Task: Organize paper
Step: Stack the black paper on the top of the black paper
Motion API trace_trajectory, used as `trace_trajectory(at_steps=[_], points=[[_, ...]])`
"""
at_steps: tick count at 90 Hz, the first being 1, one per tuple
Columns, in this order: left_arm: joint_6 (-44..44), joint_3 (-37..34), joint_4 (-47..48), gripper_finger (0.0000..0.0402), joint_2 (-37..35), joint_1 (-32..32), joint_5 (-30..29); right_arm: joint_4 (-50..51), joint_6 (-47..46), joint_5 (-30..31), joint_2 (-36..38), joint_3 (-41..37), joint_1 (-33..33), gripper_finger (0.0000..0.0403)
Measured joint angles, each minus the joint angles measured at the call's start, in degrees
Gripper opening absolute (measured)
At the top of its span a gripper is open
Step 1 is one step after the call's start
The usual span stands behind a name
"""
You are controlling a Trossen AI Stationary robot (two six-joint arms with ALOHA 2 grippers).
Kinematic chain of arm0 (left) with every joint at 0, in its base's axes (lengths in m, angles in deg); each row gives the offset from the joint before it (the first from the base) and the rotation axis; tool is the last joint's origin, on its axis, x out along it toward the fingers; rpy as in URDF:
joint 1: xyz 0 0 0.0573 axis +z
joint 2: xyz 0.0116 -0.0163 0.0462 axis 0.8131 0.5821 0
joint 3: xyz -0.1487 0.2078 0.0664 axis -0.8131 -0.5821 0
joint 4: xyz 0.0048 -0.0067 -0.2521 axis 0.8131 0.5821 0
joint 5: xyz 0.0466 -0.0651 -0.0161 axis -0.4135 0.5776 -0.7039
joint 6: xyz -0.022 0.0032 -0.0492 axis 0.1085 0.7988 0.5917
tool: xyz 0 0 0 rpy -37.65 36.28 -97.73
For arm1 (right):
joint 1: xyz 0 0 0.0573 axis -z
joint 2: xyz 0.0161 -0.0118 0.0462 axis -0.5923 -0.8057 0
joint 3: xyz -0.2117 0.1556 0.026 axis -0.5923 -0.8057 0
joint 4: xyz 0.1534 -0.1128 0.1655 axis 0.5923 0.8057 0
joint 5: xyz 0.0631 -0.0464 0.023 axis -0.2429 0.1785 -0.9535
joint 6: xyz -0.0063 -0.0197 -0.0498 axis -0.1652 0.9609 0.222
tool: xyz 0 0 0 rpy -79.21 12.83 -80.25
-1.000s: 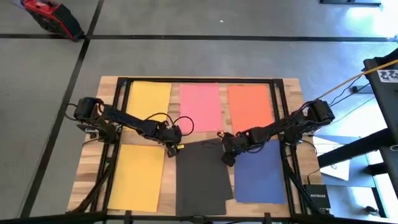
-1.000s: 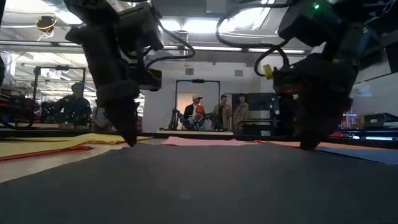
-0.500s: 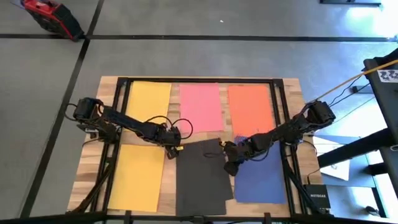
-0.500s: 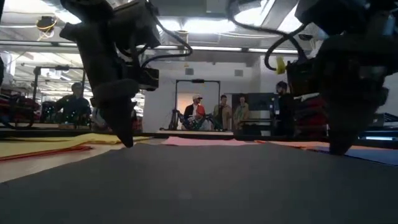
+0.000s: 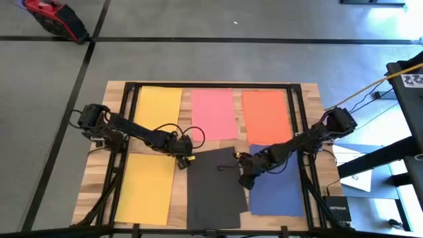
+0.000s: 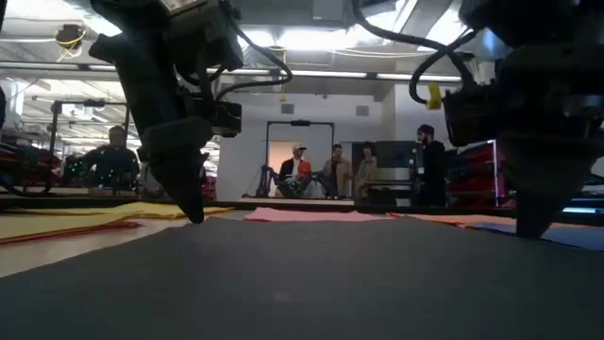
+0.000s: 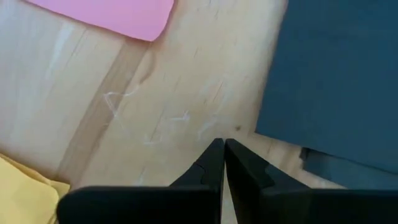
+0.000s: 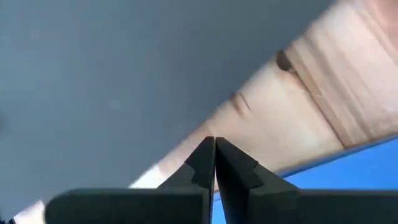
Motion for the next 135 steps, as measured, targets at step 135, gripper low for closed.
trace_trajectory(at_steps=[135], points=[[-16.06, 0.07, -7.28, 0.0, -3.06, 7.2, 1.6, 8.65, 36.19, 10.49, -5.03, 14.08, 14.46, 0.0001]])
